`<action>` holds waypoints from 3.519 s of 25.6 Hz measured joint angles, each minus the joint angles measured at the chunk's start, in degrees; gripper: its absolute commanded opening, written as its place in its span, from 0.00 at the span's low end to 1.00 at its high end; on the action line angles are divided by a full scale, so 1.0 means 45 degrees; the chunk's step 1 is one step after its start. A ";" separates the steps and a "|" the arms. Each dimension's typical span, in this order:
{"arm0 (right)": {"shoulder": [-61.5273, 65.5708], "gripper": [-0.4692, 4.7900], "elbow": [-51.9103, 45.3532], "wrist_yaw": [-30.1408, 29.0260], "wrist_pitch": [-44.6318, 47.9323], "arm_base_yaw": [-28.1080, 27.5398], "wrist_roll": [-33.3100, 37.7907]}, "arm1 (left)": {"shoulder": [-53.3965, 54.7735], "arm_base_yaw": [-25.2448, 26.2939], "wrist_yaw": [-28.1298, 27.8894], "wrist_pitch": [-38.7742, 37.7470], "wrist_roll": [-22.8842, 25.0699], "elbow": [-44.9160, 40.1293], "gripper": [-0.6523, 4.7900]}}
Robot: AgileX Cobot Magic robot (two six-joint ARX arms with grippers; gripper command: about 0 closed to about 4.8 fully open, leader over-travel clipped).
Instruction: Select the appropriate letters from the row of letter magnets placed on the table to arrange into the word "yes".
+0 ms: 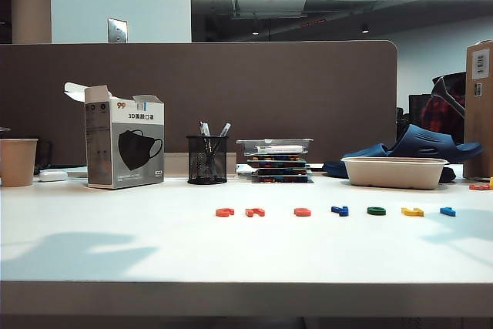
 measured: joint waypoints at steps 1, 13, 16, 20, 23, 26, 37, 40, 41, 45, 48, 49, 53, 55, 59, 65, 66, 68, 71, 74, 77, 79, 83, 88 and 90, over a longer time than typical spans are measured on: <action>0.0301 0.11 0.0039 -0.0136 0.0005 0.0083 -0.0019 | 0.0000 0.0000 0.0000 0.0005 0.0000 0.0000 0.11; 0.4274 0.41 0.0345 -0.0865 -0.0039 0.1253 -0.2472 | 0.0005 0.0000 0.0000 0.0010 0.0000 0.0000 0.11; 0.5076 0.41 0.0345 -0.0903 -0.0034 0.1253 -0.3696 | 0.0005 0.0000 0.0000 0.0005 0.0000 0.0000 0.11; 0.5785 0.44 0.0340 -0.0908 0.0068 0.1389 -0.4998 | 0.0005 0.0000 0.0000 0.0005 0.0000 0.0000 0.11; 0.6353 0.50 0.0345 -0.0971 0.0534 0.1423 -0.5323 | 0.0005 0.0000 -0.0005 0.0005 0.0000 0.0000 0.11; 0.6819 0.49 0.0345 -0.0981 0.1030 0.1472 -0.5591 | 0.0005 0.0000 -0.0005 0.0010 0.0000 0.0000 0.11; 0.8194 0.49 0.0345 -0.1880 0.1438 0.1695 -0.7106 | 0.0005 0.0000 0.0000 0.0010 0.0000 0.0000 0.11; 0.8641 0.48 0.0583 -0.2016 0.1350 0.1695 -0.7426 | 0.0005 0.0000 -0.0015 0.0005 0.0000 0.0000 0.11; 0.8801 0.48 0.0787 -0.2050 0.1326 0.1695 -0.7451 | 0.0005 0.0000 -0.0010 0.0010 0.0000 0.0000 0.11; 0.9700 0.48 0.2152 -0.2069 0.0248 0.1695 -0.7475 | 0.0005 0.0000 -0.0015 0.0005 0.0000 0.0000 0.11; 1.0326 0.48 0.3424 -0.1923 -0.1268 0.1695 -0.7533 | 0.0005 0.0000 -0.0015 0.0005 0.0000 0.0000 0.11; 1.0414 0.48 0.3672 -0.1855 -0.1627 0.1695 -0.7558 | 0.0005 0.0000 -0.0015 0.0005 0.0000 0.0000 0.11; 1.0817 0.47 0.4779 -0.1831 -0.2861 0.1695 -0.7606 | 0.0005 0.0000 -0.0015 0.0005 0.0000 0.0000 0.11; 1.1142 0.47 0.5508 -0.1831 -0.3580 0.1695 -0.7611 | 0.0005 0.0000 -0.0015 0.0005 0.0000 0.0000 0.11; 1.1681 0.47 0.6057 -0.1817 -0.4464 0.1690 -0.7630 | 0.0005 0.0000 -0.0015 0.0010 0.0000 0.0000 0.11; 1.2094 0.46 0.6057 -0.1234 -0.4993 0.1690 -0.7776 | 0.0005 0.0000 -0.0010 0.0010 0.0000 0.0000 0.11; 1.2109 0.46 0.6057 -0.1224 -0.5022 0.1690 -0.7854 | 0.0005 0.0000 -0.0015 0.0010 0.0000 0.0000 0.11; 1.2143 0.46 0.6057 -0.1219 -0.5047 0.1700 -0.7912 | 0.0000 0.0000 -0.0015 0.0010 0.0000 0.0000 0.11; 1.2250 0.46 0.6057 -0.1209 -0.5037 0.1700 -0.7946 | 0.0005 0.0000 -0.0015 0.0005 0.0000 0.0000 0.11; 1.2303 0.46 0.6057 -0.1190 -0.5027 0.1739 -0.7956 | 0.0000 0.0000 -0.0015 0.0010 0.0000 0.0000 0.11; 1.2405 0.46 0.6057 -0.1127 -0.5027 0.1831 -0.7966 | 0.0000 0.0000 -0.0015 0.0005 0.0000 0.0000 0.11; 1.2560 0.46 0.6057 -0.0874 -0.4945 0.1977 -0.7970 | 0.0000 0.0000 -0.0015 0.0015 0.0000 0.0000 0.11; 1.2769 0.46 0.6086 -0.0359 -0.4818 0.2035 -0.7975 | 0.0000 0.0000 -0.0015 0.0019 0.0000 0.0000 0.11; 1.2803 0.46 0.6086 -0.0282 -0.4804 0.2021 -0.7975 | 0.0000 0.0000 -0.0015 0.0024 0.0000 0.0000 0.11; 1.2803 0.40 0.6086 -0.0287 -0.4804 0.2021 -0.7975 | 0.0005 0.0000 -0.0015 0.0034 0.0000 0.0000 0.11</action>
